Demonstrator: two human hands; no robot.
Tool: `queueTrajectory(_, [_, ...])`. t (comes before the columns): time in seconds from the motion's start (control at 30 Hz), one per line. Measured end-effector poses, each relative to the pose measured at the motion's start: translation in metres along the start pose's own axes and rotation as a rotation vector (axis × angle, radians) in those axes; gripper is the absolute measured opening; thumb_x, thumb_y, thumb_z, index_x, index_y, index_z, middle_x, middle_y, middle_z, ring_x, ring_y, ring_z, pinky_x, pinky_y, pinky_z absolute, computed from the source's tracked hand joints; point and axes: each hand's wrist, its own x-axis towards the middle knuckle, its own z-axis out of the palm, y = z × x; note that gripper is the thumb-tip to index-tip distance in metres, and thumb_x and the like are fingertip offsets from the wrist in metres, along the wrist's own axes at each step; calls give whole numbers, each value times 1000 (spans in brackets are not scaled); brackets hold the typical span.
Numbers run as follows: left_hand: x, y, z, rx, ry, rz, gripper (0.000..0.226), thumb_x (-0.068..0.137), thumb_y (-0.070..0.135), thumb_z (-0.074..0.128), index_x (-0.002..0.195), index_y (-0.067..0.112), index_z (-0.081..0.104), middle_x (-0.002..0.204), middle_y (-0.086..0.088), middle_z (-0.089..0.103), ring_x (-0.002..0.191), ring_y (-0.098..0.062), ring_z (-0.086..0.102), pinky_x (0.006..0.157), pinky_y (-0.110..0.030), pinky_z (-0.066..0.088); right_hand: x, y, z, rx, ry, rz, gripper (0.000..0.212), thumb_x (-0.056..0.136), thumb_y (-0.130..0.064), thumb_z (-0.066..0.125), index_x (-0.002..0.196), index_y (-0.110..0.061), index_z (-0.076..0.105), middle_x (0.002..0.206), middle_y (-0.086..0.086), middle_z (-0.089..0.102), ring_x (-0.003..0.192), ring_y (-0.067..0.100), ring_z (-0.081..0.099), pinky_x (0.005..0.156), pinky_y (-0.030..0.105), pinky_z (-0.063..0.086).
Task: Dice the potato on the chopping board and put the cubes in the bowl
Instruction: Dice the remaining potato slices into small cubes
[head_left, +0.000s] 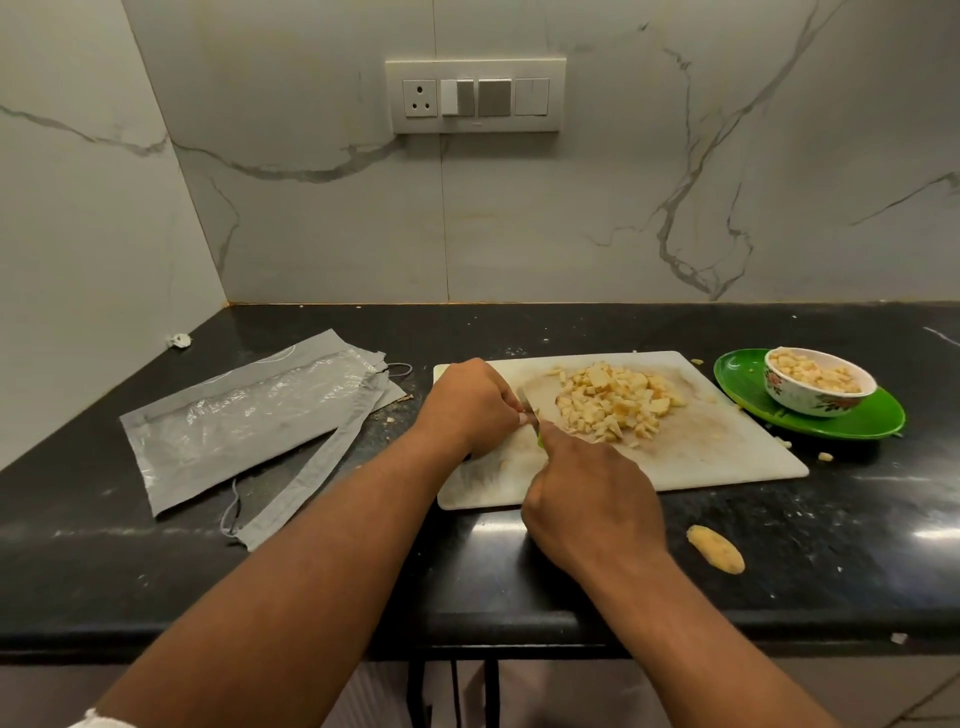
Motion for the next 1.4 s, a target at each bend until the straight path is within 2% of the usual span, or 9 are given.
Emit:
queueTrajectory(0.2, [1, 0, 0, 8, 2, 8, 8, 85, 32, 84, 86, 24, 84, 82, 9, 77, 79, -7, 67, 72, -26, 54, -16, 11, -5, 27, 6, -27, 56, 92, -25, 42, 147, -31, 40, 105, 1, 67, 80, 20, 50, 68, 33, 39])
queueTrajectory(0.33, [1, 0, -1, 18, -24, 26, 8, 89, 31, 81, 90, 24, 84, 77, 14, 71, 77, -5, 63, 70, -25, 49, -36, 21, -23, 30, 9, -27, 51, 96, -28, 41, 146, -34, 43, 109, -3, 70, 92, 17, 61, 76, 34, 45])
queueTrajectory(0.43, [0, -3, -3, 15, -60, 43, 11, 94, 29, 75, 98, 24, 83, 85, 12, 72, 80, -5, 62, 75, -26, 50, -36, 15, -28, 40, 68, 1, 55, 97, -30, 40, 152, -33, 35, 102, -2, 70, 79, 15, 54, 68, 32, 39])
queueTrajectory(0.53, [1, -10, -9, -88, 52, 43, 10, 93, 26, 76, 93, 22, 85, 91, 9, 79, 82, -5, 68, 78, -25, 55, -22, 5, -18, 72, 41, 18, 59, 96, -28, 39, 154, -31, 32, 98, -1, 68, 81, 19, 57, 66, 33, 39])
queueTrajectory(0.63, [2, -16, -16, -331, 172, -58, 7, 86, 28, 85, 82, 23, 83, 79, 8, 77, 76, -10, 71, 70, -32, 63, -17, -7, -1, 71, -4, -41, 59, 95, -27, 39, 154, -30, 31, 96, 1, 66, 77, 19, 54, 64, 33, 39])
queueTrajectory(0.83, [2, -21, -26, -464, 154, -148, 6, 92, 26, 78, 87, 24, 78, 88, 3, 76, 82, -13, 72, 60, -24, 61, -15, 13, -1, -24, -11, 23, 62, 94, -25, 39, 154, -33, 29, 87, -2, 56, 73, 20, 47, 63, 33, 36])
queueTrajectory(0.97, [7, -33, -42, -300, 142, -192, 7, 95, 22, 75, 92, 28, 78, 94, 7, 73, 90, -10, 66, 82, -34, 58, -13, 36, -11, -29, 13, 117, 63, 93, -23, 40, 154, -36, 32, 101, 1, 68, 76, 21, 48, 68, 34, 37])
queueTrajectory(1.2, [8, -39, -46, 4, -165, -212, 32, 79, 35, 90, 108, 27, 79, 103, 7, 77, 98, -14, 69, 100, -41, 55, -16, 34, -7, -28, 17, 43, 60, 94, -29, 39, 153, -36, 32, 93, -1, 69, 78, 19, 58, 66, 34, 38])
queueTrajectory(1.4, [8, -32, -38, 37, -146, -152, 20, 86, 34, 85, 105, 31, 78, 95, 12, 73, 89, -7, 65, 88, -30, 54, -12, 34, -7, 1, -18, 62, 63, 94, -26, 38, 155, -34, 26, 94, -2, 68, 79, 20, 59, 67, 35, 41])
